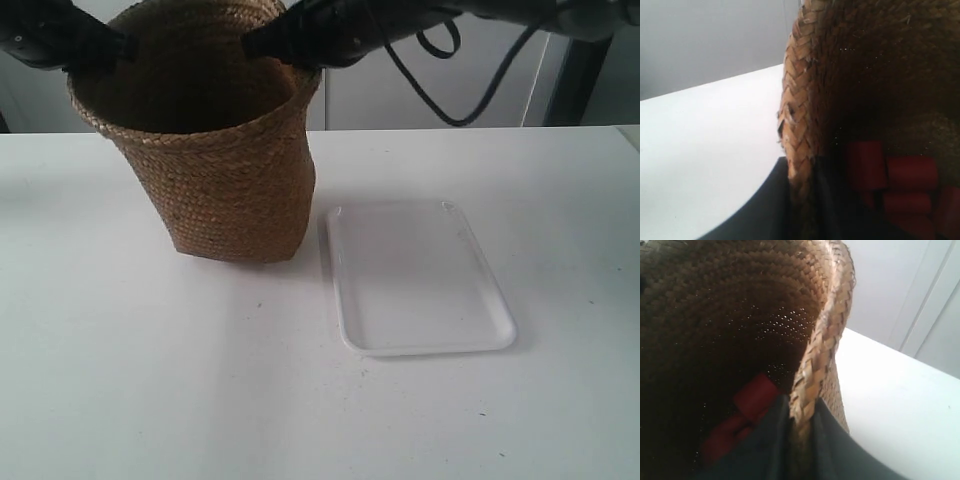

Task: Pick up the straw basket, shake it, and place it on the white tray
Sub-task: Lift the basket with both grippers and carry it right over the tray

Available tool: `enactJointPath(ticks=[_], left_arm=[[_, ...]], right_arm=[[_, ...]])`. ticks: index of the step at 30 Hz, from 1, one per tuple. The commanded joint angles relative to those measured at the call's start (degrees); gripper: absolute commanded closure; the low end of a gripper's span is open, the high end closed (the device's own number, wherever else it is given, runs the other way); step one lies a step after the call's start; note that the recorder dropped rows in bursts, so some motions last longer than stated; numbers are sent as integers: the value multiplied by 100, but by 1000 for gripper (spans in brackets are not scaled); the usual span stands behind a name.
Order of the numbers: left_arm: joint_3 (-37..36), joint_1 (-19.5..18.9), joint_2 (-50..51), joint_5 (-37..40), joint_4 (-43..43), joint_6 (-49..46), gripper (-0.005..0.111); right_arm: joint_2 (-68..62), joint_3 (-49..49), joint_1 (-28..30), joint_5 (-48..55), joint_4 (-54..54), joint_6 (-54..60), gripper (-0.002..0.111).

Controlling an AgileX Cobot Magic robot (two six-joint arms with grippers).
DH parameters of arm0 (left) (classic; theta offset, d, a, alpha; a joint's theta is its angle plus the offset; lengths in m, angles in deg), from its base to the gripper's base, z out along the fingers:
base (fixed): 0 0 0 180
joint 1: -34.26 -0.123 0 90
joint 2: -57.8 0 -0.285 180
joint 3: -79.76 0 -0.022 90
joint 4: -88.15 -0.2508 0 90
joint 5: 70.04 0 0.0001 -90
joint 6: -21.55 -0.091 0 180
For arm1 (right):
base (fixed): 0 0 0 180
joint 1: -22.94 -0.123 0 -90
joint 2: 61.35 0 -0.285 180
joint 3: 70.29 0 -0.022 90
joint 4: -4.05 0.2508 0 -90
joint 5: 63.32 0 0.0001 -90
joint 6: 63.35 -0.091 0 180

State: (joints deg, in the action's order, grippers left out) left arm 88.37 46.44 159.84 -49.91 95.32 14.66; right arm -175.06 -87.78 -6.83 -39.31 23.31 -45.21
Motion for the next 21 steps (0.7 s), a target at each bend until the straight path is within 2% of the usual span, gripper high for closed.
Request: enactJointPath(ticks=[1,6,9,13,16,21], left_arm=[[-724,109,-263,-490,167,-190,107],[-785,109,-768,-298,301,-190,107],[-799,252,-1220,-393,398,-203,107],[-1114,542,-1169,-421,463,-203,107],[-1183,618,-1085,-205,564,-185,107],[-647,706,-1642,79,650,-82,107]], right_arm=[[313,719,-98,-482,101,243,108],[1173,808,-160,-435,112,243,108],[1690,819,-170,-453,124,243,108],[1557,1281,-170,-415,137,205,108],[1580,1478,-170,-364,125,206,108],[2657,1383,-219,-628,163,218,108]])
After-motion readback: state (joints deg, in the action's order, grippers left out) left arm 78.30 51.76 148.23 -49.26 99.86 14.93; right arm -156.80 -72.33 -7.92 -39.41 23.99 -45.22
